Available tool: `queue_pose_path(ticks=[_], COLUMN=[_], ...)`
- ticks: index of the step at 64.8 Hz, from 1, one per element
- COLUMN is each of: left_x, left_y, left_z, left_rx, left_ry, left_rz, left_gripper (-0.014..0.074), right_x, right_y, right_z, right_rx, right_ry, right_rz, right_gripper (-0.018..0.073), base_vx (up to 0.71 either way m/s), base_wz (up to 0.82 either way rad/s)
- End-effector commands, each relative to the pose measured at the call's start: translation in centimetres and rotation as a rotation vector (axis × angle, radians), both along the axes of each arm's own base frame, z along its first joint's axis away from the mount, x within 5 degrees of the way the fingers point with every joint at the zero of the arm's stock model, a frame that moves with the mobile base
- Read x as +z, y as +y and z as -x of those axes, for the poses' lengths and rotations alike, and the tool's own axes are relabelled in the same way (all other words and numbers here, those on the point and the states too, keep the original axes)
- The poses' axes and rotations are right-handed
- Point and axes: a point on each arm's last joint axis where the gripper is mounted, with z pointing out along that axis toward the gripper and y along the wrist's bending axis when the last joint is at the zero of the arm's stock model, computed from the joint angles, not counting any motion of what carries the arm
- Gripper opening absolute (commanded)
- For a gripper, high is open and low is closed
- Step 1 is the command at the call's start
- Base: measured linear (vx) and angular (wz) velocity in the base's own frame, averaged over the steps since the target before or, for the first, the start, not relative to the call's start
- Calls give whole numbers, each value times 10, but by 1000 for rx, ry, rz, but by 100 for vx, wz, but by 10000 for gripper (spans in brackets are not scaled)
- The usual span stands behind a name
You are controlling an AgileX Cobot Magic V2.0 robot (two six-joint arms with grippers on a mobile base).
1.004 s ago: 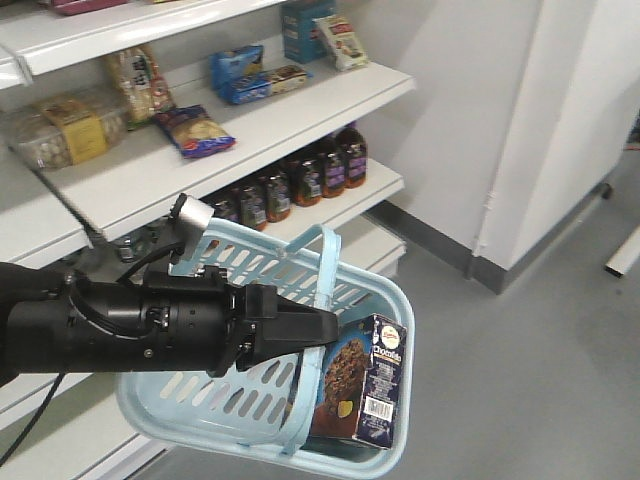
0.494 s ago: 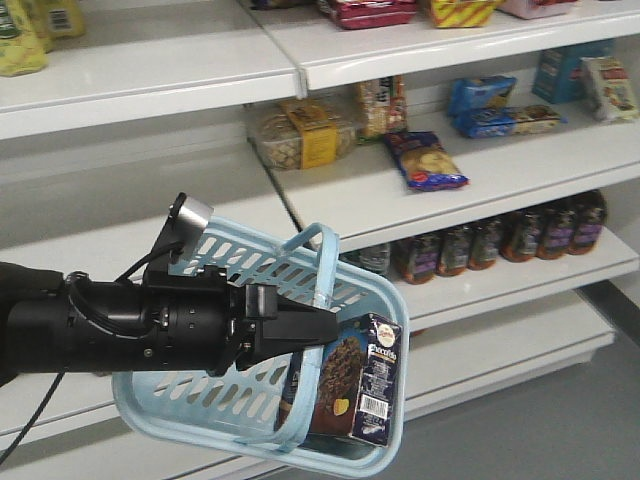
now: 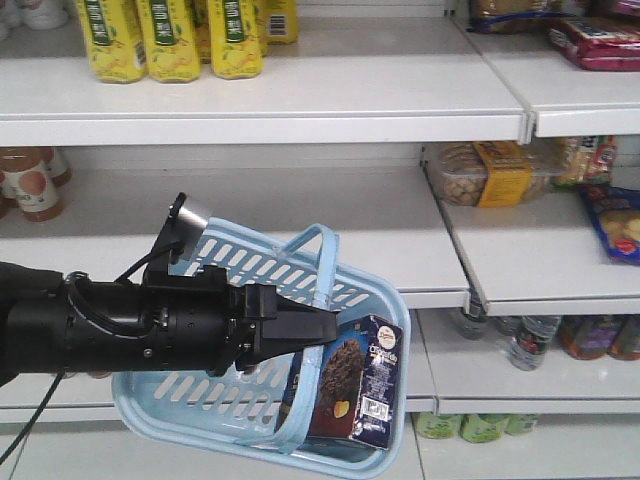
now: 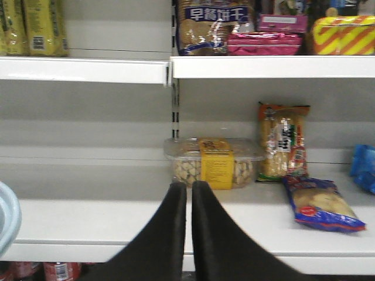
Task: Left arm holds basket, right arm returns cookies
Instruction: 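Hold the basket in the left gripper while approaching the snack shelf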
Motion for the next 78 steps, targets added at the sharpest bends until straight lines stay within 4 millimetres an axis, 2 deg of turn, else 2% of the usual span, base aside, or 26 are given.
queue_pose_path(ticks=[1,24,78], left_x=[27,27,27], left_y=[-3,-3,-3], left_z=[3,3,3], left_rx=[-14,-14,-14], left_ry=[-36,-36,-36], left_rz=[119,119,119], left_gripper=[-6,-6,-6], right_x=[2,2,2], right_y=[0,0,0], right_z=[1,1,1], right_rx=[1,1,1], right_ry=[-72,-72,-72], right_rz=[9,9,9], right_gripper=[-11,-11,-11], base_vx=[13,12,7], base_wz=[52,27,0])
